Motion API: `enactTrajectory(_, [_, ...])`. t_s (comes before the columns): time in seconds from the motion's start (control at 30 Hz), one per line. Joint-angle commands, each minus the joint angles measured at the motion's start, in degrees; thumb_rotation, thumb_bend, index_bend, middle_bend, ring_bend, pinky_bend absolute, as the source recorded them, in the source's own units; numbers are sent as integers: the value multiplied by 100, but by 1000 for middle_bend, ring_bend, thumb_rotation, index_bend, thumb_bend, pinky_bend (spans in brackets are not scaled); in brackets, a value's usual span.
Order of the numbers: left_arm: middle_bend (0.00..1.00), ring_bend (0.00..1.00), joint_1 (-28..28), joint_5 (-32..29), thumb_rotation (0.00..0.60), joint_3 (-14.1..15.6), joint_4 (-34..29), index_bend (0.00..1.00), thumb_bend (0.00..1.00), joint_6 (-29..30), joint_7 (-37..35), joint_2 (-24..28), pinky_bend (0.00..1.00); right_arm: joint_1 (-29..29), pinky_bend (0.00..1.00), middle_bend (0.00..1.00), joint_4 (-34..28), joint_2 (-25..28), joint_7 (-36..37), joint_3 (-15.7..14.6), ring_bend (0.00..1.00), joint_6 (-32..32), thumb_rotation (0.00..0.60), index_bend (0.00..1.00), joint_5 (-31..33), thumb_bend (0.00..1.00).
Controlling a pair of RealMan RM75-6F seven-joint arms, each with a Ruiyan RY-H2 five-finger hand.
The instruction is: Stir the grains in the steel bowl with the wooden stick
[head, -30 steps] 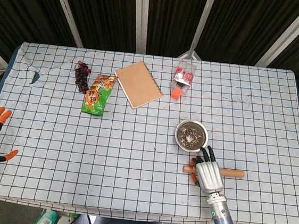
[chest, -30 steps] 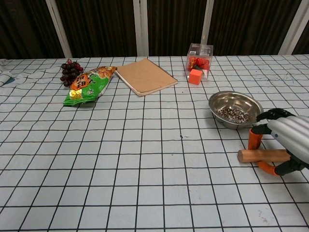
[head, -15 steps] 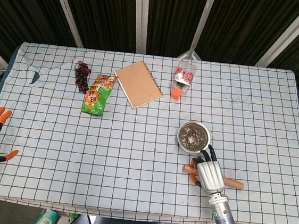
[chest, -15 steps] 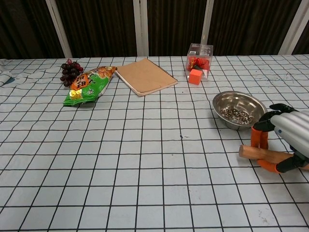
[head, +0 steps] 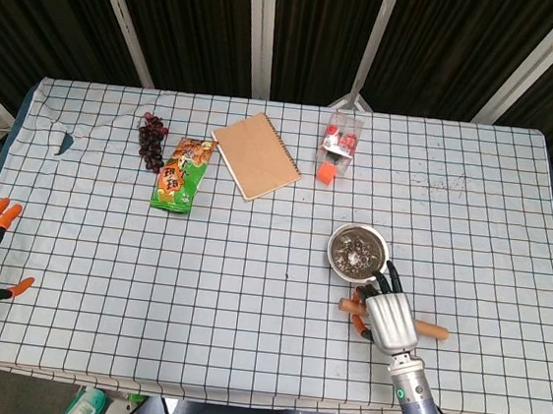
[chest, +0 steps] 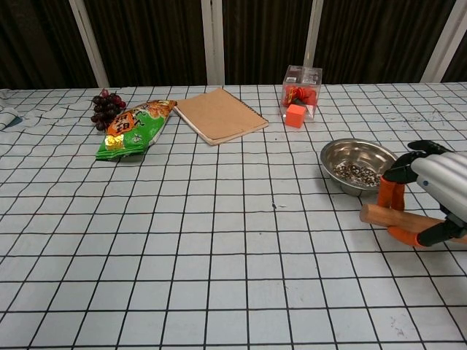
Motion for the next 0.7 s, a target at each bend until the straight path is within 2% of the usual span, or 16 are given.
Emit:
enactTrajectory(0.03, [0,0,1,1,600,1,2,0,16,2,-9,0,0,11,0,610,-37,27,-8,22,246,21,600,711,-7,433])
enactTrajectory(0.37, [0,0,0,10,600,9,0,0,16,-4,-11,2,0,11,0,673,-234,291,511,154,309,379,600,799,-229,507])
enactTrajectory(0.7, [0,0,1,6,600,10,-5,0,16,-2,23,-10,0,-56,0,707,-885,816,1368,584,366,835,600,842,-154,549])
